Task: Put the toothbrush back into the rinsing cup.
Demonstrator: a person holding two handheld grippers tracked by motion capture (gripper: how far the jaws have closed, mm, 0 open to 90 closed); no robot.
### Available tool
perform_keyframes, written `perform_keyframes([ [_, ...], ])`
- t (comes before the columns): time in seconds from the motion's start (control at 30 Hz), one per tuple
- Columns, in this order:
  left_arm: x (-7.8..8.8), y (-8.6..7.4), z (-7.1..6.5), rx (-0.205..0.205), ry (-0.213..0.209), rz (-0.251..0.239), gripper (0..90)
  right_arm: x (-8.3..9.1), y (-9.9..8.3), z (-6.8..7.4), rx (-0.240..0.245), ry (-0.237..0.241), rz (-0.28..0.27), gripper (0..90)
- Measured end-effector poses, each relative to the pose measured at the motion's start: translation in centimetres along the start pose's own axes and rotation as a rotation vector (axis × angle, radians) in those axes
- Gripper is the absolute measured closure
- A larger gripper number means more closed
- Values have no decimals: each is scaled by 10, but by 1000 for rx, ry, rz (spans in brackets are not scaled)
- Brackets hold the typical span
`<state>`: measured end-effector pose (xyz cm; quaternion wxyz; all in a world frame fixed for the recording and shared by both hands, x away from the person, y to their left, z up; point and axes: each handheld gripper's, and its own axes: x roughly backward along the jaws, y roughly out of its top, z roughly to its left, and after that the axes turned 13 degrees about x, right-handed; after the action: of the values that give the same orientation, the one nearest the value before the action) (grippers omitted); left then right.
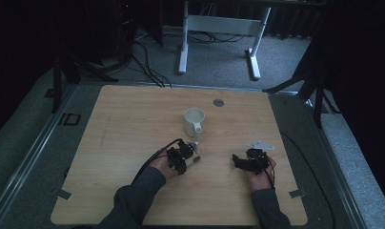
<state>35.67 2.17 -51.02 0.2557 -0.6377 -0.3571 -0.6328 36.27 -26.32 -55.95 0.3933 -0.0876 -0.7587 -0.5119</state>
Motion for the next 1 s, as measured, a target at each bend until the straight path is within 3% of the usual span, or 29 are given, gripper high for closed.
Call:
perform_keyframes([
  [1.0,44,-14,14,77,-35,-187,790,0,0,0,-1,0,1,200],
])
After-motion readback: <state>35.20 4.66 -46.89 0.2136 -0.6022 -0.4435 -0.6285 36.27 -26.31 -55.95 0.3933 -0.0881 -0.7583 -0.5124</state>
